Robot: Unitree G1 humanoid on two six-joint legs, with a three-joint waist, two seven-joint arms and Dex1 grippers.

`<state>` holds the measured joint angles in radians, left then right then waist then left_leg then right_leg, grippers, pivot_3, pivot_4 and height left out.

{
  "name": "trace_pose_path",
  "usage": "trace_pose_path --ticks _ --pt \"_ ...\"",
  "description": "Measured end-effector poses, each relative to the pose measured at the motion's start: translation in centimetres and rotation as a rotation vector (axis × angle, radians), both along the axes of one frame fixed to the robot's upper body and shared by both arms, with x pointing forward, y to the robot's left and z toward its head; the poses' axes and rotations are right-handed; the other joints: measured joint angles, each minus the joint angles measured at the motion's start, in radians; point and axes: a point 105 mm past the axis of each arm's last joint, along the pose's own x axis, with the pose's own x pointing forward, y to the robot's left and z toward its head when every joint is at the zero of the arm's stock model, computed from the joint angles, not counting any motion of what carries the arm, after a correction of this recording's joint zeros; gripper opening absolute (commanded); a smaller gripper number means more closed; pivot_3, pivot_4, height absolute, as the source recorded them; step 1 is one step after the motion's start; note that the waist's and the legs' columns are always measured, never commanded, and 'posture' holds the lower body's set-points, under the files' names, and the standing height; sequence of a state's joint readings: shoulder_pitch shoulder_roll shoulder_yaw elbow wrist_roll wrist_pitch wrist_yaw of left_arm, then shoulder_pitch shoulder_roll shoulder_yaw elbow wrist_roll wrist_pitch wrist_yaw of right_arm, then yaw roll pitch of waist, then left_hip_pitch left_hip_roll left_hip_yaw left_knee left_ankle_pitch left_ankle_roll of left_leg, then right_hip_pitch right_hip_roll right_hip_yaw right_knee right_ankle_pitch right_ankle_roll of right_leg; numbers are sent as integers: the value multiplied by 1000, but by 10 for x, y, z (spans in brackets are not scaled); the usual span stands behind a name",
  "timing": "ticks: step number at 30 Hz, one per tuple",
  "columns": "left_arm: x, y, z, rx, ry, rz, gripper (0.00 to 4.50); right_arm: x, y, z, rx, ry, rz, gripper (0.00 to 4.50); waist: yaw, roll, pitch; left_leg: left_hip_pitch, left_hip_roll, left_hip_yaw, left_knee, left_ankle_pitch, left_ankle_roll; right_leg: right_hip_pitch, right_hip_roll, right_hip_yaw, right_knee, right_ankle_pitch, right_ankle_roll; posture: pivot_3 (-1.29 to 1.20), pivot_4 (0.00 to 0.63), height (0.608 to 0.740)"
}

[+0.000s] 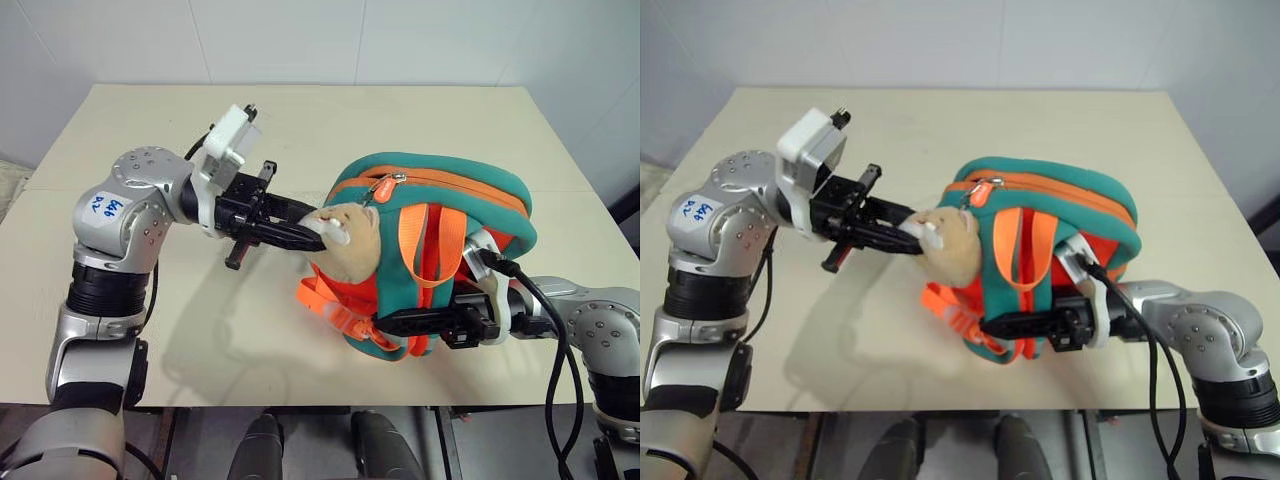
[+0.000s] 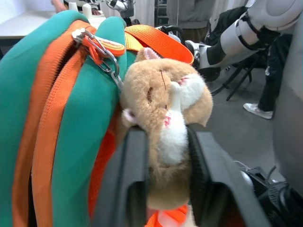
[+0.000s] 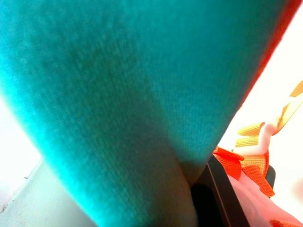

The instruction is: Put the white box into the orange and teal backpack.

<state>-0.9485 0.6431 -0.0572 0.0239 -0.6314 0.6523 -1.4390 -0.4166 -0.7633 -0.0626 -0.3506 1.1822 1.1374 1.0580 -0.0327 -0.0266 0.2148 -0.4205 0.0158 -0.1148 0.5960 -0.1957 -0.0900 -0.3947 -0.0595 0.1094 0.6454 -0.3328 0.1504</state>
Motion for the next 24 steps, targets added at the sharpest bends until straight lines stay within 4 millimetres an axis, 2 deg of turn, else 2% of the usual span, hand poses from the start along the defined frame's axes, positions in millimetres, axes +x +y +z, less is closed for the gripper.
trace_pose_path --ticks 5,12,20,24 --pt "12 17 5 24 -30 69 411 0 1 0 1 0 0 26 -3 0 0 0 0 0 0 0 0 0 0 0 0 0 0 0 150 740" --pt "56 50 -22 23 38 294 411 2 2 -1 3 0 -15 26 2 0 0 0 0 0 0 0 0 0 0 0 0 0 0 0 150 740" --pt "84 47 -64 -28 166 401 411 3 3 -3 5 7 -32 26 4 0 0 0 0 0 0 0 0 0 0 0 0 0 0 0 150 740" --pt "89 48 -83 -14 209 433 411 3 3 -3 8 12 -39 26 4 0 0 0 0 0 0 0 0 1 0 0 0 0 0 0 150 740"
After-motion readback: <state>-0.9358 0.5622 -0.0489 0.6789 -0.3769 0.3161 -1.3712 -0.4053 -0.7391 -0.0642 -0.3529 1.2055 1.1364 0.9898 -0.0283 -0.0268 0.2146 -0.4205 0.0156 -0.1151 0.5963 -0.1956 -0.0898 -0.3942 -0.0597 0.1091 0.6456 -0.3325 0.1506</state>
